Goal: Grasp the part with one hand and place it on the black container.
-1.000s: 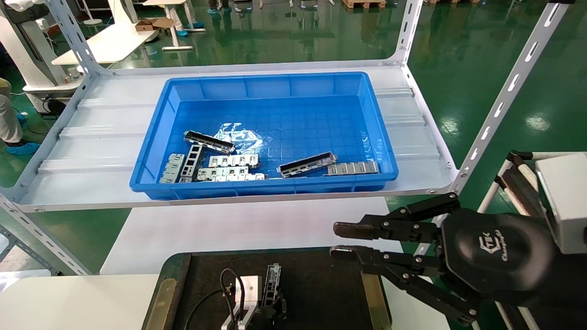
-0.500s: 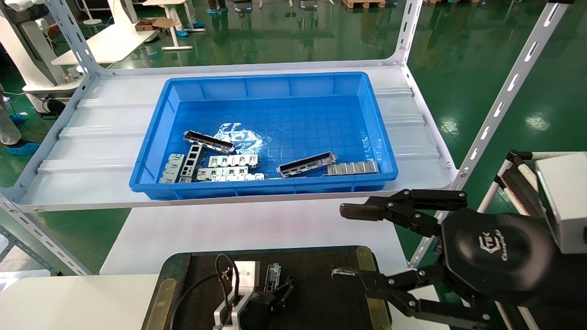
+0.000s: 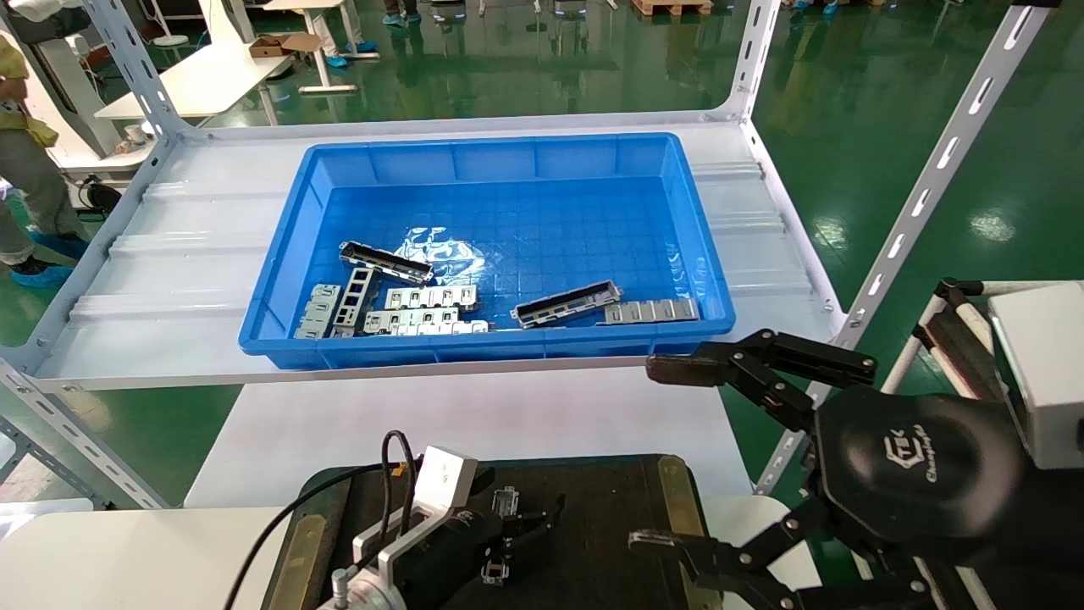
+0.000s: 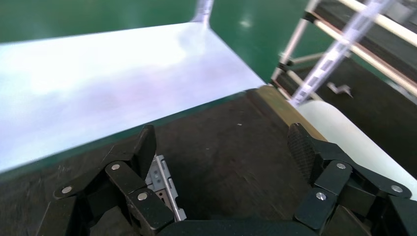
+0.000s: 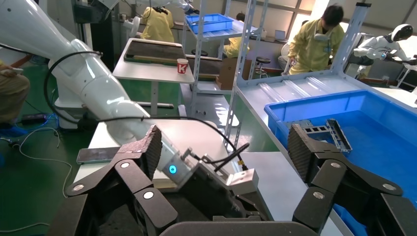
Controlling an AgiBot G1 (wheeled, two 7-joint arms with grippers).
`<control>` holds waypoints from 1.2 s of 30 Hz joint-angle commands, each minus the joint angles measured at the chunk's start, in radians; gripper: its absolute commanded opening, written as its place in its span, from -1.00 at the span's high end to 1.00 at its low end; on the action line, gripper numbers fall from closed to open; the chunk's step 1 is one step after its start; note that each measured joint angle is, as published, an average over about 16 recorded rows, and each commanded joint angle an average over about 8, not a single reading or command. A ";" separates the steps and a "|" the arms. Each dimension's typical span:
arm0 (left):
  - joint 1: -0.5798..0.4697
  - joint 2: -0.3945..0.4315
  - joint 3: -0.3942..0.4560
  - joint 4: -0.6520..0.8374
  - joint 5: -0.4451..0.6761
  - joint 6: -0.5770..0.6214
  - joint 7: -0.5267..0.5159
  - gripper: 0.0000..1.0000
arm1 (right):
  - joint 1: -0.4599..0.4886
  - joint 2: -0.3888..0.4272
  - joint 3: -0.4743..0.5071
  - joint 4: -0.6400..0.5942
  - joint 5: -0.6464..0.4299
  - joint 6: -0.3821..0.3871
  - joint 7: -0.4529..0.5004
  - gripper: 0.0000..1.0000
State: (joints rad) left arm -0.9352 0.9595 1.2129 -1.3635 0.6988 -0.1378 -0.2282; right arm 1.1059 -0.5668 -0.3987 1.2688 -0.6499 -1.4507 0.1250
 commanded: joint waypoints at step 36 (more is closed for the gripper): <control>0.166 -0.327 -0.538 0.217 -0.099 1.064 0.694 -1.00 | 0.000 0.000 0.000 0.000 0.000 0.000 0.000 -1.00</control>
State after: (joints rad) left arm -0.7723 0.6356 0.6777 -1.1486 0.6020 0.9171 0.4574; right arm 1.1060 -0.5667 -0.3989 1.2688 -0.6497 -1.4506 0.1249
